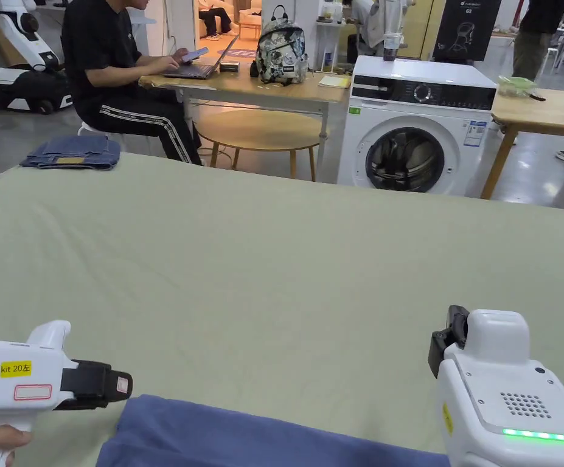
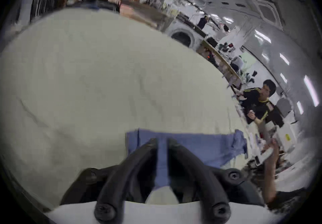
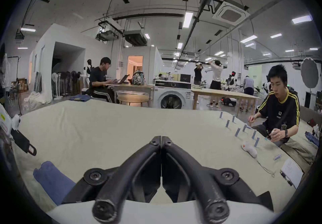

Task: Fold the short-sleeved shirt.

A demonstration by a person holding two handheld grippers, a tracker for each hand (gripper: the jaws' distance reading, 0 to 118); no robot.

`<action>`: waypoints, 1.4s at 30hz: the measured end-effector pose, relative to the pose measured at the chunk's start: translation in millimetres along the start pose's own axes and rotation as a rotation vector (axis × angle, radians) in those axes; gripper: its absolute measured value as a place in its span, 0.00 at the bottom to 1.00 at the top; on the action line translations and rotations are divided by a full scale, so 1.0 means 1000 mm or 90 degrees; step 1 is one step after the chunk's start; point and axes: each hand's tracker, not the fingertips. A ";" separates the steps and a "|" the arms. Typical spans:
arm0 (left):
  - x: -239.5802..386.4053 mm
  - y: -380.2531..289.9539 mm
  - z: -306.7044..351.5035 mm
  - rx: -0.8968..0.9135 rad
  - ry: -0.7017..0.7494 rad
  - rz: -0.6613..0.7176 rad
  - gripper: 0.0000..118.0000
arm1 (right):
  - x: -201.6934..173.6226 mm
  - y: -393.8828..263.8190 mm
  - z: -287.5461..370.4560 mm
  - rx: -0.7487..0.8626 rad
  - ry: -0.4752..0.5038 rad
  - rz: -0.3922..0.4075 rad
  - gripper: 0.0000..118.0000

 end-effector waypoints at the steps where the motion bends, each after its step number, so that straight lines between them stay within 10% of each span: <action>1: -0.010 0.000 -0.003 -0.014 -0.010 0.006 0.18 | -0.001 -0.002 -0.001 -0.003 0.002 0.000 0.00; 6: -0.036 -0.007 -0.017 -0.065 -0.063 0.064 0.67 | -0.004 -0.008 -0.004 -0.021 0.008 0.003 0.00; 16: -0.065 -0.021 -0.057 -0.094 -0.217 0.190 0.69 | -0.001 -0.018 -0.007 -0.044 0.004 0.017 0.00; 22: -0.066 -0.031 -0.086 -0.109 -0.264 0.206 0.57 | 0.002 -0.020 -0.010 -0.053 -0.001 0.009 0.00; 26: -0.056 -0.034 -0.094 -0.142 -0.180 0.153 0.12 | 0.002 -0.021 -0.011 -0.057 -0.001 0.013 0.00; 42: 0.000 0.003 -0.017 -0.058 -0.115 0.074 0.05 | 0.003 -0.023 -0.017 -0.057 -0.006 0.010 0.00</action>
